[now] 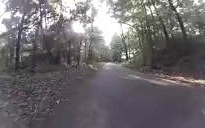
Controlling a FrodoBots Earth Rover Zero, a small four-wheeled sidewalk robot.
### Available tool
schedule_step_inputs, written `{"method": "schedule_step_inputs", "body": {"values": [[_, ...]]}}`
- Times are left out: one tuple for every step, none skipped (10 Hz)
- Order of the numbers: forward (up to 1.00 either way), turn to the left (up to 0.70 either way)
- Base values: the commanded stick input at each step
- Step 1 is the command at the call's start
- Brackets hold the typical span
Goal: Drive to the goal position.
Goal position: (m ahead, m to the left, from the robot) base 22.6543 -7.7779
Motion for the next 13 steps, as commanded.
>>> {"method": "schedule_step_inputs", "body": {"values": [[0.69, -0.01], [0.69, -0.01], [0.69, -0.01], [0.69, -0.01], [0.70, -0.01], [0.70, -0.01], [0.70, -0.01], [0.70, -0.01], [0.70, 0.08], [0.70, 0.24], [0.70, 0.01], [0.70, 0.00], [0.70, 0.00]]}}
